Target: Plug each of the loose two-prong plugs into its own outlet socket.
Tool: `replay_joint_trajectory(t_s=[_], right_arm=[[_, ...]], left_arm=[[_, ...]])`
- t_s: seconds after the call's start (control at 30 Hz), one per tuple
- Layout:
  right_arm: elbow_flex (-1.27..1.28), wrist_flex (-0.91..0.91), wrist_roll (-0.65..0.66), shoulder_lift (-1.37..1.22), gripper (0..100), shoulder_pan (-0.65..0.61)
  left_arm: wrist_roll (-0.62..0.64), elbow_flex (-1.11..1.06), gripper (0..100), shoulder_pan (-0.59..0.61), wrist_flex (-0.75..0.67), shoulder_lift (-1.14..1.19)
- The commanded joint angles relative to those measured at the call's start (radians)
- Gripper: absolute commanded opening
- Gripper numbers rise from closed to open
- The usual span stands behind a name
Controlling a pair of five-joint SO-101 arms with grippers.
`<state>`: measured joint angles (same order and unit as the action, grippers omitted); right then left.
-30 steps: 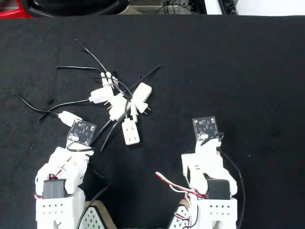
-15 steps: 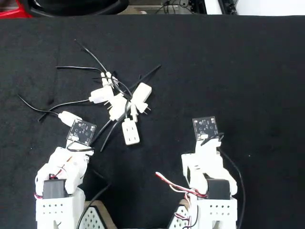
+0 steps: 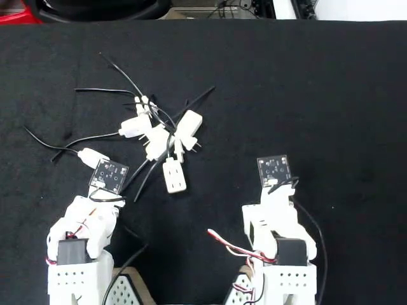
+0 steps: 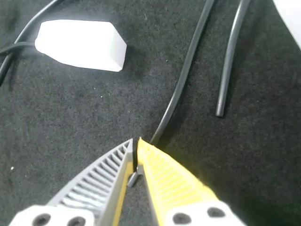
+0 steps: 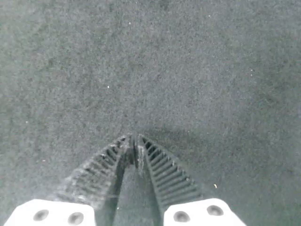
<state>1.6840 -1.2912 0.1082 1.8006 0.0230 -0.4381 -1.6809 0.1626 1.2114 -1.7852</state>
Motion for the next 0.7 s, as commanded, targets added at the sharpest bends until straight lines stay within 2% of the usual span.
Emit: replay_joint_trajectory(t_s=[0.0,0.23,0.33,0.37,0.5,0.67], right_arm=[[0.001,-0.003,-0.011,0.068,1.5,0.011],[0.001,-0.003,-0.005,0.068,1.4,0.012],[0.001,0.035,0.018,0.07,1.5,-0.003],[0.001,0.064,0.068,0.07,1.5,-0.02],[0.001,0.196,0.463,0.068,1.3,-0.074],[-0.001,0.222,0.443,0.067,1.5,-0.092]], left_arm=[[0.0,0.018,3,-0.012,-0.051,-0.006],[0.017,0.349,3,-0.015,-0.023,0.006],[0.089,0.489,3,-0.039,-0.021,0.069],[0.106,0.532,4,-0.045,-0.023,0.123],[0.149,0.708,12,-0.041,-0.06,0.476],[0.132,1.01,20,-0.035,0.034,0.974]])
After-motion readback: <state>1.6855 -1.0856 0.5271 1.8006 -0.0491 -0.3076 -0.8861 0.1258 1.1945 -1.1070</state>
